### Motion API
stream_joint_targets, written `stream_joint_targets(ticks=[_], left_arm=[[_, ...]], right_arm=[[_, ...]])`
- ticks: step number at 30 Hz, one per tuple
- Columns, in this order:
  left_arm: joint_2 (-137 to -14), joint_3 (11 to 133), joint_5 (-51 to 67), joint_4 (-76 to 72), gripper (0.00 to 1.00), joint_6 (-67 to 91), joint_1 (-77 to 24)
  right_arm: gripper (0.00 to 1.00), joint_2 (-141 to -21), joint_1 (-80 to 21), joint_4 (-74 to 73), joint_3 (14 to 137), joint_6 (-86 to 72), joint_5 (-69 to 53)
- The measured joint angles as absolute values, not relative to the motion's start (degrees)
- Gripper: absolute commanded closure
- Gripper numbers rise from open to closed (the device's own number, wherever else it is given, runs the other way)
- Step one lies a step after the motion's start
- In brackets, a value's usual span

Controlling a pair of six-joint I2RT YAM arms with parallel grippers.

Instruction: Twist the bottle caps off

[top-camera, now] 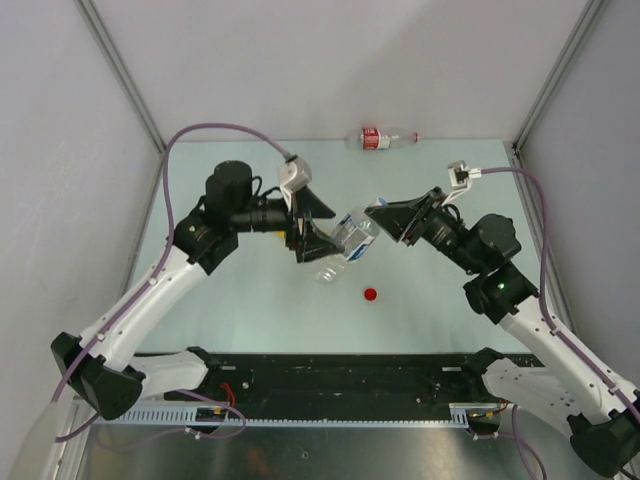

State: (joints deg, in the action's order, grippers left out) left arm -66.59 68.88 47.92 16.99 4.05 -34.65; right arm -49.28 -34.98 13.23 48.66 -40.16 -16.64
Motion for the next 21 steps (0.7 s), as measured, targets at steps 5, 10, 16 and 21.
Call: stream_joint_targets(ticks=[5,10,16,21], left_arm=[[-70.59,74.17,46.17,15.05,0.01,3.38,-34.65],[-74.30,72.82,47.94,15.09,0.00,2.87,-34.52],[-74.98,70.91,49.74,15.57,0.01,2.52,-34.37],[-75.40,70.91,51.99,15.46,0.01,2.55,-34.33]], right_arm=[[1.00,-49.60,-27.57,12.45,48.66,-40.27,-19.77],[1.00,-50.98,-20.97,13.02,48.66,-40.47,-26.39],[1.00,-53.08,-18.52,17.02,48.66,-41.78,-34.17],[1.00,-53.95,-18.55,20.49,48.66,-44.29,-38.04]])
